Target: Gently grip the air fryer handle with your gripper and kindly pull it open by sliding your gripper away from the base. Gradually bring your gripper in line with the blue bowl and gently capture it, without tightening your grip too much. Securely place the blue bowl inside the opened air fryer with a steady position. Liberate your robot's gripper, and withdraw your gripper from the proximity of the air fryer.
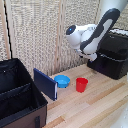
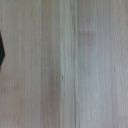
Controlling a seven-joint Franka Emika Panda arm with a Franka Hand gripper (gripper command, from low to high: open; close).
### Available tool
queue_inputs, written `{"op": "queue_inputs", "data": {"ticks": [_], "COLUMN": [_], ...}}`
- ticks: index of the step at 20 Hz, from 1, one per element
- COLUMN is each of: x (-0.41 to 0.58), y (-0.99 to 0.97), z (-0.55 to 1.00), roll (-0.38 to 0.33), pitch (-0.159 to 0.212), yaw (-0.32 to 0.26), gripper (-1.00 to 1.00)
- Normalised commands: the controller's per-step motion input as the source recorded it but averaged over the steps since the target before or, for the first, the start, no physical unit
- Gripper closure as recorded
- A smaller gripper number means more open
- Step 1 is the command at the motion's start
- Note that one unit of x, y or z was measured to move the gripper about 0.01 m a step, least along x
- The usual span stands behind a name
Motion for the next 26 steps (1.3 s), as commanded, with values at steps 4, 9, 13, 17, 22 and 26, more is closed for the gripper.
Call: {"op": "queue_inputs", "data": {"ticks": [4,9,13,17,22,26], "x": [-0.146,-0.149,-0.202,-0.161,-0.102,-0.036], "y": [-0.72,-0.71,-0.74,-0.72,-0.53,-0.31], "z": [-0.2,-0.14,-0.08,-0.05,0.02,0.05], "roll": [-0.035,-0.079,-0.08,-0.064,-0.113,-0.042], "pitch": [-0.033,-0.012,0.0,0.0,0.009,0.005], "yaw": [0.083,0.102,0.112,0.127,0.172,0.098], "gripper": [-1.0,-1.0,-1.0,-1.0,-1.0,1.0]}}
